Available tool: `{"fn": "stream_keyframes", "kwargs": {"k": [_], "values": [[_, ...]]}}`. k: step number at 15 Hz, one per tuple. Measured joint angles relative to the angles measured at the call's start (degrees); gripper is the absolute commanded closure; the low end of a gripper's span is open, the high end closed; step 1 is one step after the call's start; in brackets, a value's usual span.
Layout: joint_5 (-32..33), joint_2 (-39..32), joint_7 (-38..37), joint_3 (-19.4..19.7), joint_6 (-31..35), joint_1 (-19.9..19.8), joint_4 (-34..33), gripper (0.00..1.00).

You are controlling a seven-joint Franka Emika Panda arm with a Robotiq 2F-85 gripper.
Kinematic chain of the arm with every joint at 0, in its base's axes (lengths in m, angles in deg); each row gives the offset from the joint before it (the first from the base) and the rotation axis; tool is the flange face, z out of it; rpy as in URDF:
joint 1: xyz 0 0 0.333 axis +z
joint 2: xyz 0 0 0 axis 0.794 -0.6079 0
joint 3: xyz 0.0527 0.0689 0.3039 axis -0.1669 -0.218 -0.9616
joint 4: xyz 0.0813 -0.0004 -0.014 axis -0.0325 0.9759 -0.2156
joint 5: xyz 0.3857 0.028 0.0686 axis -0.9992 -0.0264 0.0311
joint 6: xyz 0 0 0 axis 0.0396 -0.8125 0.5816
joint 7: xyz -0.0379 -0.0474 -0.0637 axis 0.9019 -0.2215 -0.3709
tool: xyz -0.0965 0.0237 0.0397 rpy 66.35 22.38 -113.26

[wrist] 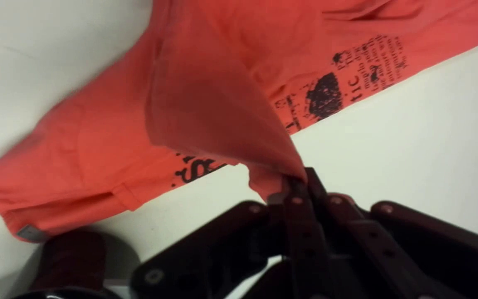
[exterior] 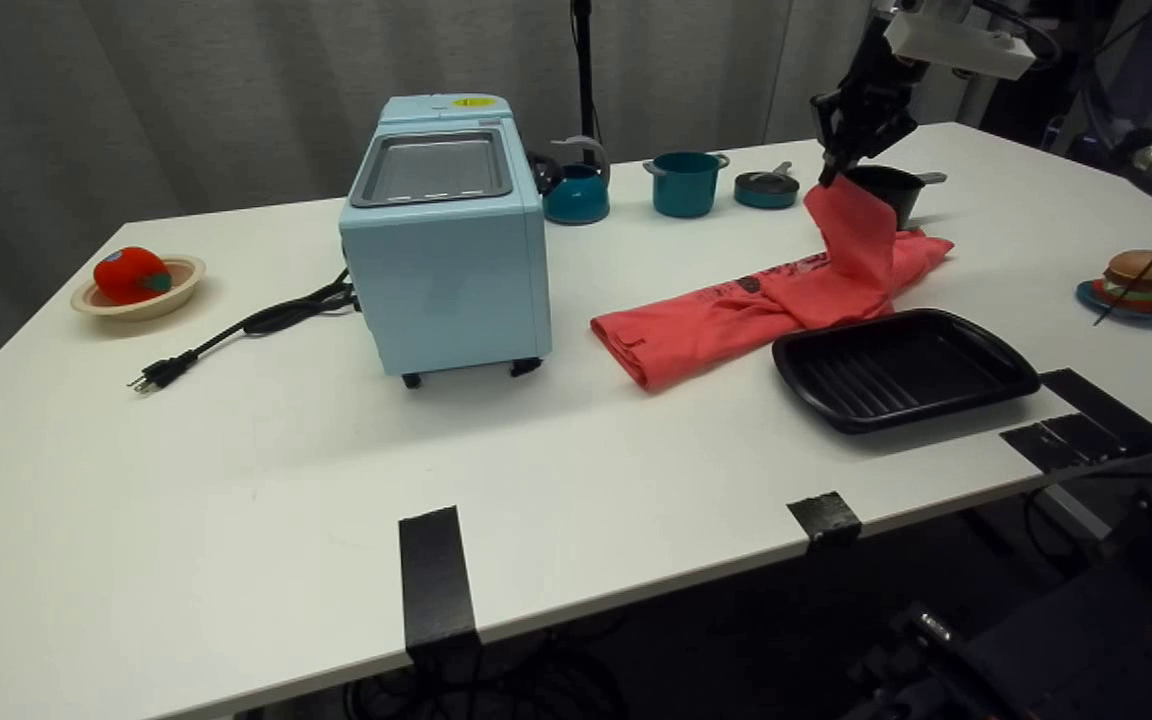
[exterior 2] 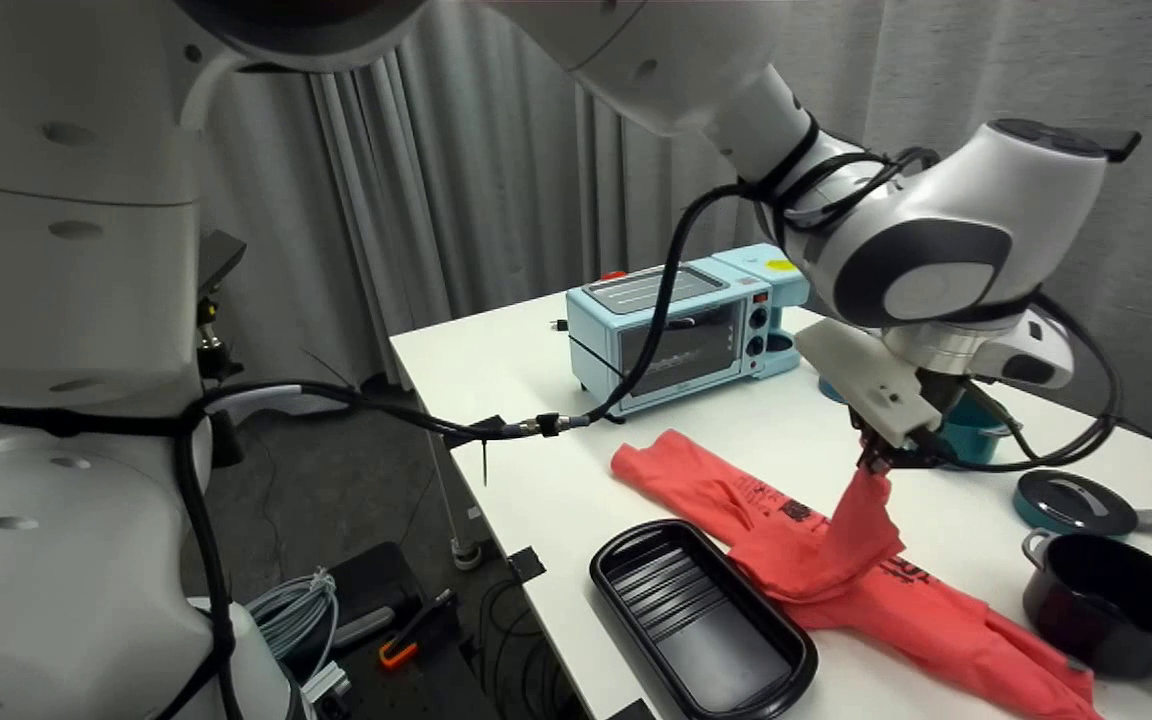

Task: Unfold the shirt

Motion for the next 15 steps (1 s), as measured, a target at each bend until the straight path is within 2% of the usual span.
{"fn": "stream_keyframes", "kwargs": {"k": [4,9,10,11,12,13,14,15], "values": [[-3.72,6.24,2.68,-2.83,7.70,3.57,9.85,0.99],[-13.96,13.29,7.83,-7.60,19.42,7.80,20.95,0.99],[-16.59,14.51,9.27,-8.48,21.24,8.65,22.60,0.71],[-19.03,15.62,10.65,-9.59,22.82,9.19,24.06,0.69],[-21.21,16.58,11.94,-10.76,24.20,9.51,25.35,0.93],[-23.42,17.41,13.31,-11.82,25.32,9.82,26.44,0.94],[-25.53,18.15,14.78,-12.76,26.21,10.07,27.31,0.91],[-27.60,18.77,16.22,-13.60,26.80,10.27,28.01,0.96]]}}
